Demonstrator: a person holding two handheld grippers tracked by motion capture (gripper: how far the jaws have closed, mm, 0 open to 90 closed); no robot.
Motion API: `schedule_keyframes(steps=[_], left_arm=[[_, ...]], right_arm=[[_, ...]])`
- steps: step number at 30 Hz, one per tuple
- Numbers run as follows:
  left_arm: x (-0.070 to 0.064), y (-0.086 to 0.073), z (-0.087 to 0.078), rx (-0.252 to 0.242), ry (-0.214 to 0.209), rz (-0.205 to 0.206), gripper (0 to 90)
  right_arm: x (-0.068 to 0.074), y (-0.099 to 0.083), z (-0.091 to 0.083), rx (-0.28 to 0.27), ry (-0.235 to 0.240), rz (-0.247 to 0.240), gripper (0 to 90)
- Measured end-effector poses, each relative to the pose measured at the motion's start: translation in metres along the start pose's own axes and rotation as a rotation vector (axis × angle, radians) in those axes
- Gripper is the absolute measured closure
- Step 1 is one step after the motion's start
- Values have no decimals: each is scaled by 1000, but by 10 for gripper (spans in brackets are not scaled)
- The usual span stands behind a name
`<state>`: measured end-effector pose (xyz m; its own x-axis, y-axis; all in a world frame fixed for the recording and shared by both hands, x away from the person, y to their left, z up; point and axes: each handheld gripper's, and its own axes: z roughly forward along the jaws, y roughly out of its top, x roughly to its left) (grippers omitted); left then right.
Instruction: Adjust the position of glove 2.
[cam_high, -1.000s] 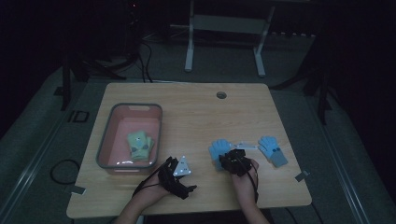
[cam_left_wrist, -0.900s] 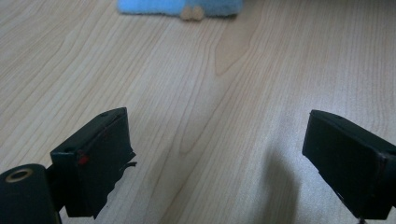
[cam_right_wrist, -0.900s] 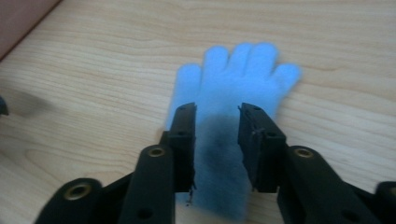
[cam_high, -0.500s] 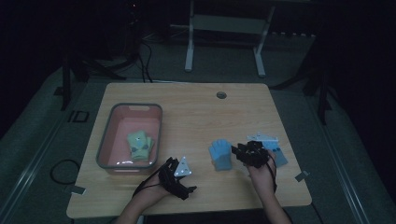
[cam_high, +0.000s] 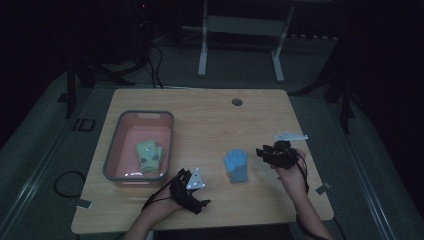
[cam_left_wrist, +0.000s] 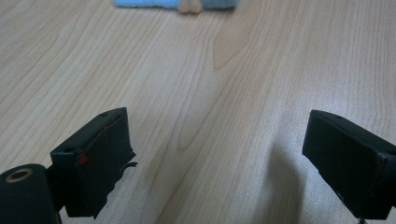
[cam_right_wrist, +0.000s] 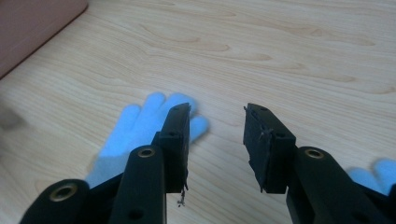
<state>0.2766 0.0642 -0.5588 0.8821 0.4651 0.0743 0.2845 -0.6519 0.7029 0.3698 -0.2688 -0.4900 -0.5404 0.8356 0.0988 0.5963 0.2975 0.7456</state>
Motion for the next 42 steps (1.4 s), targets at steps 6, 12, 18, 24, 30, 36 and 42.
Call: schedule_keyframes(steps=[6,12,18,24,30,36,42], left_arm=[[0,0,1,6,2,7,84],[1,-1,0,-1,5,-3,84],[1,-1,1,8,3,2,84],[1,-1,1,5,9,-2,84],[1,-2,1,5,8,2,84],[1,-2,2,6,2,-4,84],[1,-2,2,7,2,-4,84]], right_arm=[[-32,-7,-13,13,-69,-20,622],[-62,-26,-19,40,-69,-90,636],[-87,-38,-26,50,-53,-125,637],[-98,-48,-25,49,-22,-107,617],[-102,-55,-20,82,-44,-103,611],[-108,-69,-15,114,-64,-105,598],[-105,-72,-13,102,-77,-135,650]])
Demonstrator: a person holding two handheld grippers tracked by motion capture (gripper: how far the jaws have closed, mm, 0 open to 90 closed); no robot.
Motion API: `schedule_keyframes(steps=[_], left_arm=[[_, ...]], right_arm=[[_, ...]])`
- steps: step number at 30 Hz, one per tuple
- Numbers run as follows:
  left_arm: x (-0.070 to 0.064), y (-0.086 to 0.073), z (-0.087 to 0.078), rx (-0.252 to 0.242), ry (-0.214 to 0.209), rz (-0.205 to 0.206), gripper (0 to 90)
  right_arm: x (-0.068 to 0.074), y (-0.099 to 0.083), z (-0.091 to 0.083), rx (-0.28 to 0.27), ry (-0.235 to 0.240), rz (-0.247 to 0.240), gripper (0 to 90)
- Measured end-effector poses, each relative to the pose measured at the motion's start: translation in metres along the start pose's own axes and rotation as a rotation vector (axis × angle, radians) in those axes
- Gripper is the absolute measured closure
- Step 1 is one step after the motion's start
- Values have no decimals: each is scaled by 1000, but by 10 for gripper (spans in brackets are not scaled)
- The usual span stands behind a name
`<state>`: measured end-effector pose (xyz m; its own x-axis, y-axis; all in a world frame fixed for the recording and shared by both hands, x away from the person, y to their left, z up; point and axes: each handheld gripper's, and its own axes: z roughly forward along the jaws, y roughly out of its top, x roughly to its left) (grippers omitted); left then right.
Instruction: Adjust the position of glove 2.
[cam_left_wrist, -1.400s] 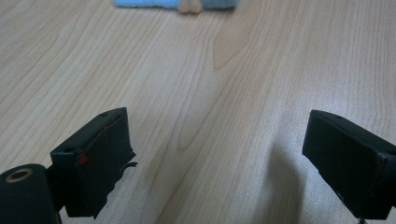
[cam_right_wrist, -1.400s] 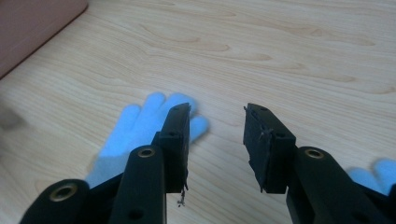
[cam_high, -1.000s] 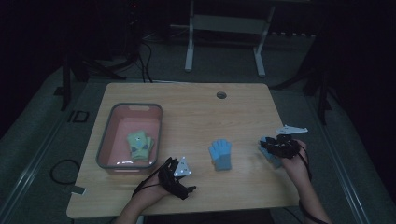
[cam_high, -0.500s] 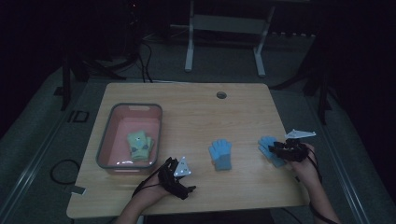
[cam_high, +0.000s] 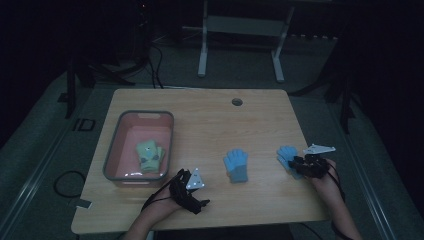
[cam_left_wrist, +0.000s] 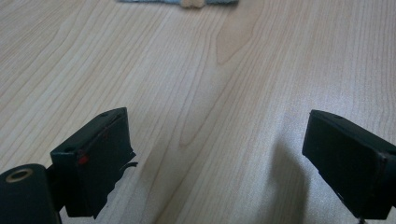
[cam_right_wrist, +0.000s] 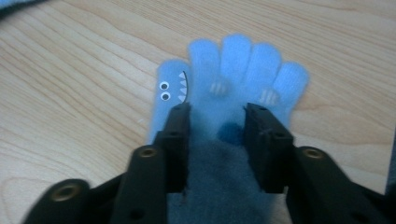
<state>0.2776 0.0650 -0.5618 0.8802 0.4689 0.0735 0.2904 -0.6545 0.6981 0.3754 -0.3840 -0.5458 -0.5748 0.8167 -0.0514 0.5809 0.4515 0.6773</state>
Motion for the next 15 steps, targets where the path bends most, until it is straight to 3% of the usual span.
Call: schedule_keyframes(steps=[1,2,4,7,13,15], left_arm=[[0,0,0,0,0,0,84],[0,0,0,2,1,0,84],[0,0,0,2,1,1,84],[0,0,0,10,7,7,87],[-1,0,0,6,4,8,87],[0,0,0,4,5,7,87]], right_arm=[[0,0,0,0,0,0,650],[0,-1,0,-3,10,15,749],[3,0,-1,5,3,20,796],[8,2,-1,24,-21,11,814],[14,6,-4,21,-60,75,856],[19,10,-9,-4,-71,108,857]])
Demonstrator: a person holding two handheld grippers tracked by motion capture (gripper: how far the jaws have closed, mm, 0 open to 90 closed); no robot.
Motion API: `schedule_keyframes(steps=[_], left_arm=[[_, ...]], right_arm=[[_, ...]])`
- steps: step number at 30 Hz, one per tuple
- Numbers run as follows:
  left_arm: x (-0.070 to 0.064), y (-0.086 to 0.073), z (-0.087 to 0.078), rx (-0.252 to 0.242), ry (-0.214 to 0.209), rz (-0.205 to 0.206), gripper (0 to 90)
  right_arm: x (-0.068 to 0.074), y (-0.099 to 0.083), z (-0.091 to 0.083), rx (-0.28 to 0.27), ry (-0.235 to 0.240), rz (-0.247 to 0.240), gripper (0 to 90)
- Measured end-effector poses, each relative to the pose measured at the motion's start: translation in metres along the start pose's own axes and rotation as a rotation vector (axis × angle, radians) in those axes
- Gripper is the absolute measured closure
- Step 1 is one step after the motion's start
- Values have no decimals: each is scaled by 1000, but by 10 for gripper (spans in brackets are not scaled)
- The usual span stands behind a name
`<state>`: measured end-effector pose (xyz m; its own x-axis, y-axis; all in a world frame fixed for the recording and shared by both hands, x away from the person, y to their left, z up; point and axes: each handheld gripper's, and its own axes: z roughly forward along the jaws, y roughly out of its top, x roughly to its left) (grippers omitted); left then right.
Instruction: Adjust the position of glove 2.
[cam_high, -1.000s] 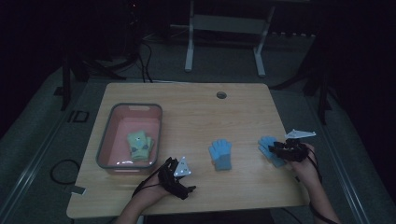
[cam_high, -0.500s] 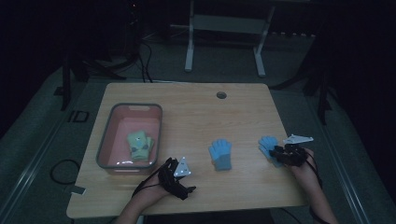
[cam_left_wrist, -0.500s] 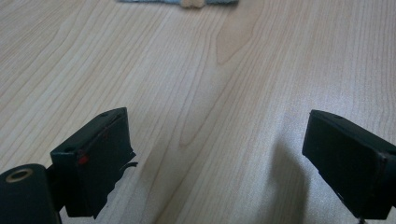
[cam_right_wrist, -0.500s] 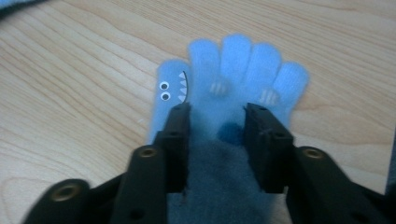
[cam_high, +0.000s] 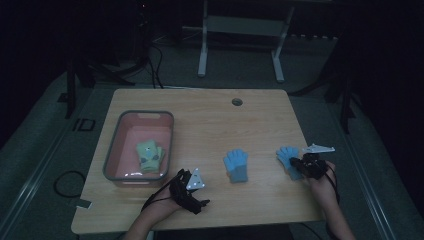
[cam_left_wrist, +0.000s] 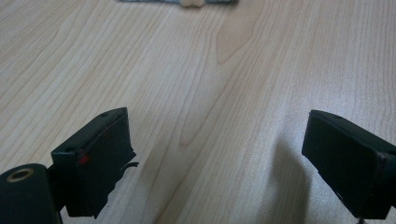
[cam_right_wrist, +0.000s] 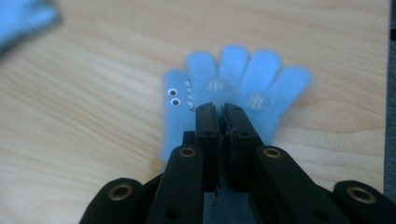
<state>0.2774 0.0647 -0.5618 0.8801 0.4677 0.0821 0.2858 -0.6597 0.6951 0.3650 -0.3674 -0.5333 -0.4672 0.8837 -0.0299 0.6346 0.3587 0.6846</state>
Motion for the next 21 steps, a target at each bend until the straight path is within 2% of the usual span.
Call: schedule_keyframes(steps=[6,7,8,10,11,13,18,21], left_arm=[[0,0,0,1,1,4,87],[0,0,0,1,1,4,87],[-1,1,0,2,5,12,87],[-1,1,-1,2,11,17,87],[-1,1,-1,-2,11,19,87],[-1,1,-1,-6,13,14,87],[-1,1,-1,-4,11,17,87],[-2,2,-1,-4,10,18,87]], right_arm=[[26,17,-20,-66,-47,92,855],[26,17,-20,-66,-47,92,855],[36,22,-23,-63,-60,102,855],[40,24,-25,-66,-63,111,854],[47,27,-26,-65,-65,136,854],[54,28,-25,-58,-81,154,855],[72,31,-24,-46,-78,198,855],[80,32,-22,-48,-92,189,855]])
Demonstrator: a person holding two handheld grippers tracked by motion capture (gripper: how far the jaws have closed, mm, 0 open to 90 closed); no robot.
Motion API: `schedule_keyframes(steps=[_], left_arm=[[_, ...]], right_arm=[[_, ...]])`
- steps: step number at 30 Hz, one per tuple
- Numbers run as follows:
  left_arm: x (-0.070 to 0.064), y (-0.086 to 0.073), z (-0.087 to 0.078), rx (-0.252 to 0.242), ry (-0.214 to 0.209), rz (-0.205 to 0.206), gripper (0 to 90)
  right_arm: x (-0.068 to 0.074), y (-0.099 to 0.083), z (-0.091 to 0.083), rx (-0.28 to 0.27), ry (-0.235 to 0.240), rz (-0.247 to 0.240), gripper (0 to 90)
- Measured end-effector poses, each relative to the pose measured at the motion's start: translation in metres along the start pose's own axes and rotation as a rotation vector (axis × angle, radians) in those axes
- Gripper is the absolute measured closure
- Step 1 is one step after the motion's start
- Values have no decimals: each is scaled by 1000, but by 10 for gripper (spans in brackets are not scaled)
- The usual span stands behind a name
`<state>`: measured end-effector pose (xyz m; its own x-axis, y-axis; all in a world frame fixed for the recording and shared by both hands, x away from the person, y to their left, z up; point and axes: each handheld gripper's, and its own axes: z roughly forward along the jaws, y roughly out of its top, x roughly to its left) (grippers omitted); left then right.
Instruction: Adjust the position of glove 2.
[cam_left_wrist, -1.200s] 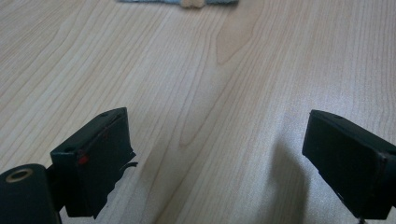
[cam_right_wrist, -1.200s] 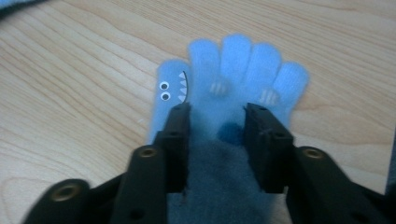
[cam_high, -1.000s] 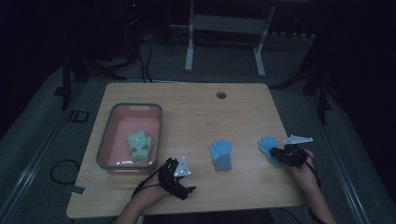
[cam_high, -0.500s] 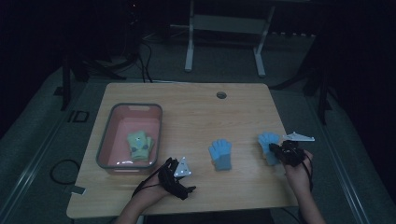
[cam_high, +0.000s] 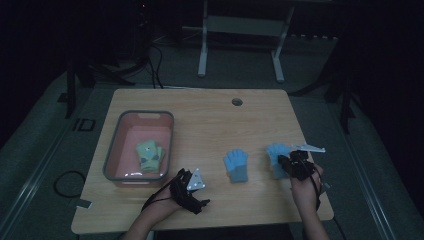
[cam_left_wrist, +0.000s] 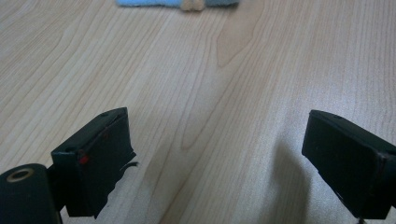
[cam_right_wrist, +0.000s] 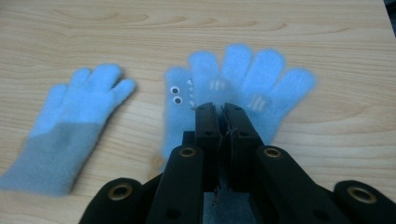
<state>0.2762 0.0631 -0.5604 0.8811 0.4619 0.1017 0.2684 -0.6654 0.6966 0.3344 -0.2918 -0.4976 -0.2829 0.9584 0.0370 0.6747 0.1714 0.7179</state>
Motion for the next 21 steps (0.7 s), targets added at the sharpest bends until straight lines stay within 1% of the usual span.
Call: schedule_keyframes(steps=[1,5,6,7,12,13,15,17,21], left_arm=[[0,0,0,-2,-2,2,87],[1,0,-1,-6,-2,-5,87],[1,0,-1,-6,-2,-5,87],[1,0,-1,-5,-3,-3,87],[1,0,-1,-8,-4,-3,87],[1,0,-1,-8,-4,-4,87],[1,0,-1,-8,-5,-3,87],[1,0,-1,-7,-5,-3,87],[1,0,-1,-8,-7,-3,87]], right_arm=[[6,-1,4,1,0,4,853],[14,-7,13,7,1,21,848],[14,-7,13,7,1,21,848],[17,-9,19,19,1,23,848],[21,-15,37,48,-6,30,840],[21,-16,40,50,-12,36,832],[20,-20,45,61,-2,61,800],[20,-22,48,60,-14,49,780],[19,-19,46,60,-10,32,750]])
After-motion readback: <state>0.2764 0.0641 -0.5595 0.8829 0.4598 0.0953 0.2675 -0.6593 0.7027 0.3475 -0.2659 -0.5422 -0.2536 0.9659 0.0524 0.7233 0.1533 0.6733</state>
